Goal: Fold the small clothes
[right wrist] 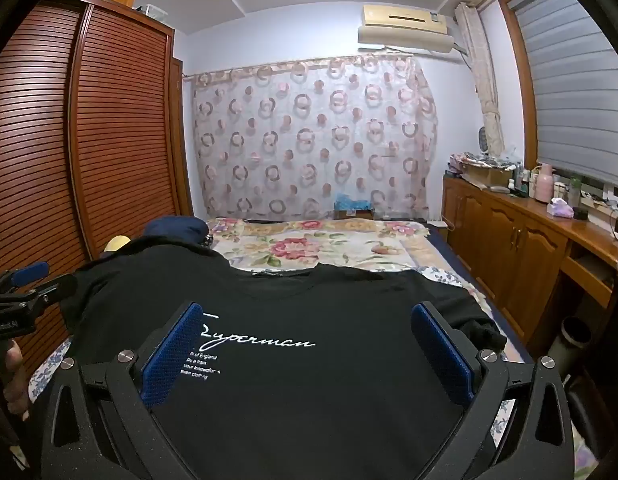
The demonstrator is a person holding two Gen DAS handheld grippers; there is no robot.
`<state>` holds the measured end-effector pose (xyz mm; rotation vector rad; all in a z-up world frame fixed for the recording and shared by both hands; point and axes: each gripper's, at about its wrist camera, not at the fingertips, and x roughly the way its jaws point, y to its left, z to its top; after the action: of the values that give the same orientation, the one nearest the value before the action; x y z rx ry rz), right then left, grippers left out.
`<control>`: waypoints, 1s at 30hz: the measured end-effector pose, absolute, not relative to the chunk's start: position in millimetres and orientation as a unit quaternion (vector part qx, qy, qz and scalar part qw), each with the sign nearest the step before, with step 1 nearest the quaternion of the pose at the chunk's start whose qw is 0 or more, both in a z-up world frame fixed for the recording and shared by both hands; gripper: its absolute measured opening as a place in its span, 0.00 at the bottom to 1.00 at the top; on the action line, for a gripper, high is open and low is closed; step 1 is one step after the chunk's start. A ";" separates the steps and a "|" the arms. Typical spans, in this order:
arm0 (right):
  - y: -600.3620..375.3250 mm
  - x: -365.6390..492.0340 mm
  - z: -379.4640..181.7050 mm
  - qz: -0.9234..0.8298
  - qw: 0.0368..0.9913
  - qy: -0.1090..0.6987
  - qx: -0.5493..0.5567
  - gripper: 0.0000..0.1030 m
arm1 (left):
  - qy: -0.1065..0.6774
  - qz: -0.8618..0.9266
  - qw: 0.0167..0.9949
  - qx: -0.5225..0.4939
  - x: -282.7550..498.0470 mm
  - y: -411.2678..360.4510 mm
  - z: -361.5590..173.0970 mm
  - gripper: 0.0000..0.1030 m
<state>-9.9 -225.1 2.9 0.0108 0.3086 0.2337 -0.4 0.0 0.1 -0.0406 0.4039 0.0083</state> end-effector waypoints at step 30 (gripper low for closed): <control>-226.2 -9.5 2.5 0.118 0.981 0.156 0.008 1.00 | 0.199 0.005 0.980 -0.014 -0.4 -0.3 0.1 1.00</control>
<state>-9.5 -226.2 2.5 0.0166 0.3134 0.2382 -0.4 -0.3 0.1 -0.0285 0.3997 0.0111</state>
